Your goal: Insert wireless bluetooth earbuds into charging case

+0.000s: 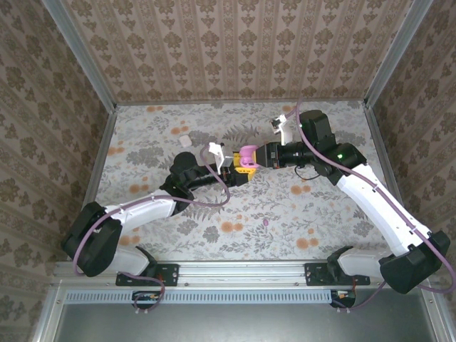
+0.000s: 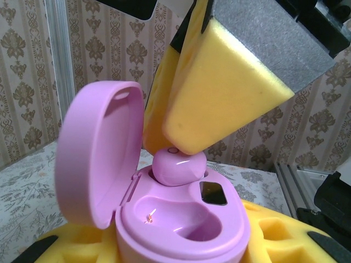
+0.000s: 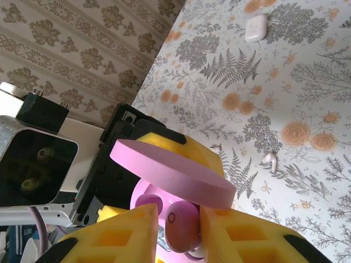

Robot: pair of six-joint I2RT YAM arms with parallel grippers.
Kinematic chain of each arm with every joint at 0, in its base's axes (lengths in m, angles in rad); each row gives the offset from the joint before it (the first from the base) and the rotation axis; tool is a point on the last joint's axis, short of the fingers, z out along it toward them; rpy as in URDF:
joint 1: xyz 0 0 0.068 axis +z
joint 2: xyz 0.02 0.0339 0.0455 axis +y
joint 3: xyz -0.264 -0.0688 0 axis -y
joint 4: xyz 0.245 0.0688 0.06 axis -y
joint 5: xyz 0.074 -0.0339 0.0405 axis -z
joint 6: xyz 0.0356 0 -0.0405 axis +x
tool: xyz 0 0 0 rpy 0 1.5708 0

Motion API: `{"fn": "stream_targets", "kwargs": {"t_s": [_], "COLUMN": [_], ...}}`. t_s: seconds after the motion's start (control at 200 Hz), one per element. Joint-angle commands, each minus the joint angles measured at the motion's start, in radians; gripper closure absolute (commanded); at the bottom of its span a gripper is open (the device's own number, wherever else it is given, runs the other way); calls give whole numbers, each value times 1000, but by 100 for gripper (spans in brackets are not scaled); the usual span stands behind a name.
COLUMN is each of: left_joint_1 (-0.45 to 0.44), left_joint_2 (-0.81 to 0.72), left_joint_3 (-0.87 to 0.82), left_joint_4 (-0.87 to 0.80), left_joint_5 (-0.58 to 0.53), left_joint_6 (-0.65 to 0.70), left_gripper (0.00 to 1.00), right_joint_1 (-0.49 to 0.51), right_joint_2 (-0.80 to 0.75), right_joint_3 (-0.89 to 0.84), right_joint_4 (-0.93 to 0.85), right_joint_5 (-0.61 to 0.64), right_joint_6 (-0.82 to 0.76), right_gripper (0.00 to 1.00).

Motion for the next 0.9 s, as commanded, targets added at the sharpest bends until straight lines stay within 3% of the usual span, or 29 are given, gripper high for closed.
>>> {"fn": "stream_targets", "kwargs": {"t_s": [0.0,0.54,0.895], "left_joint_1": [-9,-9,-7], "left_joint_2": [-5,-6,-27], "left_joint_3": [32,23,-21], "left_joint_4": [52,60,47], "left_joint_5": [19,4,-39], "left_joint_6": [-16,-13,18], "left_gripper": [65,65,65], "right_joint_1": [6,6,-15], "right_joint_2": [-5,-29,-170], "right_joint_3": [25,42,-14], "right_joint_4": [-40,-49,-87], "right_joint_5": [37,58,150], "right_joint_6": [-23,5,53], "right_gripper": [70,63,56]}}
